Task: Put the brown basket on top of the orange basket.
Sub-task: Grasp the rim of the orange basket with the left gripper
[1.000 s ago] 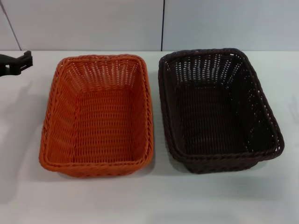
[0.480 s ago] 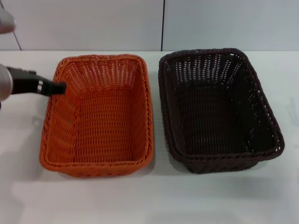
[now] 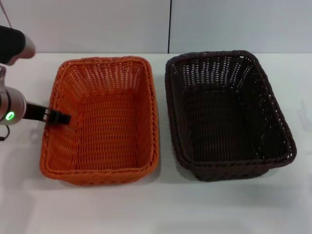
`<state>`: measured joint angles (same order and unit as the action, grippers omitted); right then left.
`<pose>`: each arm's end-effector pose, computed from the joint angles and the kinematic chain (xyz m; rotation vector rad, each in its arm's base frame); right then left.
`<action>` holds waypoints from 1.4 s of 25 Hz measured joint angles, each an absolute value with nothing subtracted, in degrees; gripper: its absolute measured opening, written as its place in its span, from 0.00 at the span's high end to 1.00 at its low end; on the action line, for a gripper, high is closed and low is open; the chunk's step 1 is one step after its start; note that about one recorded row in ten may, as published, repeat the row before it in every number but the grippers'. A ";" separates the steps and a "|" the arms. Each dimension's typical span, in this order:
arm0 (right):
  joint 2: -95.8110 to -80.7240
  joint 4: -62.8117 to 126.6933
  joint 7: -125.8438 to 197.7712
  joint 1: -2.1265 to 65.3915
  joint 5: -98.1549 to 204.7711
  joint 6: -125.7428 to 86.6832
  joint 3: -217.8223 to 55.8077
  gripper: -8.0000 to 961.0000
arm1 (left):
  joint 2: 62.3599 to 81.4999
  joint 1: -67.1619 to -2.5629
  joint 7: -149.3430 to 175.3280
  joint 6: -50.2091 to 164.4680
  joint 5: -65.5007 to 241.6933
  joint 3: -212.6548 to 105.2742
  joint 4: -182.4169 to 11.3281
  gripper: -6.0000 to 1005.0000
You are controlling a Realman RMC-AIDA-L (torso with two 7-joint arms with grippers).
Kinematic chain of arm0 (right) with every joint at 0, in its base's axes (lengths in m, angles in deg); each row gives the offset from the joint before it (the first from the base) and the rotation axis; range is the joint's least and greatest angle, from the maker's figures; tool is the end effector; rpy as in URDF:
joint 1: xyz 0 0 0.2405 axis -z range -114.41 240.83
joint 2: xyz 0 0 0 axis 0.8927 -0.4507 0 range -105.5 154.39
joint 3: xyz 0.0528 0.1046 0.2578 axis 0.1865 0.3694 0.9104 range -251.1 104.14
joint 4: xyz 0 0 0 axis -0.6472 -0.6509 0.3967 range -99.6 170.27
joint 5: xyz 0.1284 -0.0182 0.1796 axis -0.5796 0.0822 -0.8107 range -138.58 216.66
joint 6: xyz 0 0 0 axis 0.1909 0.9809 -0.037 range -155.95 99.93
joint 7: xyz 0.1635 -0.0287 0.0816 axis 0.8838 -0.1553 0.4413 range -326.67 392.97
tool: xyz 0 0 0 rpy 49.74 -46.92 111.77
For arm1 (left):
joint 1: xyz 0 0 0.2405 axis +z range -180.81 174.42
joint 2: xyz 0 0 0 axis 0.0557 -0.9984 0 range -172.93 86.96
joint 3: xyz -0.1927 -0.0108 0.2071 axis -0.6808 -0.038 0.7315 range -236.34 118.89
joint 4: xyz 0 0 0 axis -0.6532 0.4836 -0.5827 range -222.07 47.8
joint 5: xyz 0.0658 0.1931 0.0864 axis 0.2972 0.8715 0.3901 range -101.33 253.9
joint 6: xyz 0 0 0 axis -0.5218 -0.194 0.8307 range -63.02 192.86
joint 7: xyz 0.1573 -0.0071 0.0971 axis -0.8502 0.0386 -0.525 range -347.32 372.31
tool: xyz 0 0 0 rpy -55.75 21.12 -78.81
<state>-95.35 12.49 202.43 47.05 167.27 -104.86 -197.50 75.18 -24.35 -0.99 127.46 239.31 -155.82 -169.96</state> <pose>0.3343 0.3563 0.0027 -1.3107 0.3288 0.6932 -0.2828 0.4188 0.0044 -1.9901 -1.0317 0.2399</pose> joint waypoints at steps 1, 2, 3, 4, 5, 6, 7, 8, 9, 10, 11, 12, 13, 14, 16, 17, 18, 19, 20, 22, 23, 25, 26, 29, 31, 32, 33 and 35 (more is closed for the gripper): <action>-95.33 12.49 202.43 47.00 167.27 -104.73 -197.49 0.22 | 75.23 -25.36 -0.70 127.70 239.29 -155.80 -168.06 0.23; -95.33 12.49 202.43 47.00 167.27 -104.73 -197.49 0.22 | 75.23 -25.36 -0.70 127.70 239.29 -155.80 -168.06 0.23; -95.31 12.49 202.43 46.96 167.27 -104.71 -197.49 0.22 | 75.22 -26.13 -0.47 128.03 239.07 -155.75 -166.66 0.23; -95.29 12.49 202.43 46.94 167.27 -104.71 -197.49 0.22 | 75.22 -26.13 -0.47 128.03 239.07 -155.75 -166.66 0.23; -95.28 12.49 202.43 46.91 167.27 -104.70 -197.50 0.22 | 75.22 -26.13 -0.47 128.03 239.07 -155.75 -166.66 0.23; -95.27 12.49 202.43 46.89 167.27 -104.70 -197.50 0.22 | 75.20 -27.04 -0.43 128.47 239.09 -155.72 -165.41 0.23; -95.27 12.49 202.43 46.89 167.27 -104.70 -197.50 0.22 | 75.20 -27.04 -0.43 128.47 239.09 -155.72 -165.41 0.23; -95.26 12.50 202.43 46.88 167.27 -104.70 -197.49 0.22 | 75.23 -27.63 -0.40 129.03 239.11 -155.69 -164.96 0.24; -95.26 12.53 202.43 46.88 167.26 -104.68 -197.49 0.22 | 75.23 -27.63 -0.40 129.03 239.11 -155.69 -164.96 0.24; -95.26 12.55 202.43 46.87 167.27 -104.66 -197.49 0.22 | 75.23 -27.63 -0.40 129.03 239.11 -155.69 -164.96 0.24; -95.26 12.57 202.43 46.87 167.27 -104.64 -197.49 0.22 | 75.26 -27.94 -0.34 129.61 239.09 -155.65 -164.76 0.24; -95.26 12.59 202.43 46.86 167.27 -104.64 -197.49 0.22 | 75.18 -28.48 -0.43 130.82 238.61 -155.81 -164.65 0.24; -95.26 12.61 202.43 46.87 167.27 -104.64 -197.49 0.22 | 75.15 -28.56 -0.57 130.97 238.41 -155.89 -164.65 0.24; -95.26 12.63 202.43 46.87 167.27 -104.64 -197.49 0.22 | 75.11 -28.59 -0.72 131.10 238.17 -155.97 -164.65 0.24; -95.26 12.65 202.43 46.90 167.27 -104.64 -197.49 0.22 | 75.02 -28.62 -1.11 131.49 237.86 -155.91 -164.69 0.24; -95.26 12.65 202.43 46.90 167.27 -104.64 -197.49 0.22 | 75.02 -28.63 -1.21 131.56 237.85 -155.87 -164.74 0.24; -95.26 12.66 202.43 46.91 167.27 -104.64 -197.49 0.22 | 75.02 -28.58 -1.48 131.78 237.84 -155.78 -165.02 0.27; -95.26 12.66 202.43 46.92 167.27 -104.64 -197.49 0.22 | 75.02 -28.50 -1.82 132.06 237.83 -155.70 -165.45 0.31; -95.26 12.66 202.43 46.93 167.27 -104.64 -197.49 0.22 | 75.04 -28.34 -2.13 132.35 237.84 -155.67 -166.05 0.34; -95.26 12.67 202.43 46.97 167.27 -104.64 -197.49 0.22 | 75.05 -28.04 -2.43 132.81 237.96 -155.55 -167.06 0.41; -95.26 12.66 202.43 46.99 167.27 -104.64 -197.49 0.22 | 75.05 -27.93 -2.54 133.03 238.11 -155.44 -167.46 0.44; -95.26 12.66 202.43 47.08 167.27 -104.64 -197.49 0.22 | 75.00 -27.82 -3.04 133.47 238.21 -155.27 -168.02 0.51; -95.26 12.67 202.43 47.12 167.27 -104.64 -197.49 0.22 | 74.98 -27.79 -3.43 133.69 238.22 -155.22 -168.28 0.54; -95.26 12.65 202.43 47.14 167.27 -104.68 -197.49 0.22 | 74.99 -27.76 -4.75 133.89 238.26 -155.15 -168.77 0.64; -95.26 12.61 202.43 47.14 167.27 -104.75 -197.49 0.22 | 75.02 -27.82 -5.46 133.95 238.43 -155.13 -168.82 0.67; -95.26 12.60 202.43 47.14 167.27 -104.78 -197.49 0.22 | 75.02 -27.86 -5.73 133.97 238.48 -155.12 -168.91 0.68; -95.26 12.59 202.43 47.13 167.27 -104.80 -197.49 0.22 | 75.02 -27.89 -6.18 134.04 238.52 -155.09 -169.13 0.68; -95.26 12.51 202.43 47.13 167.27 -104.82 -197.49 0.22 | 75.00 -27.87 -7.52 134.37 238.53 -155.09 -169.98 0.69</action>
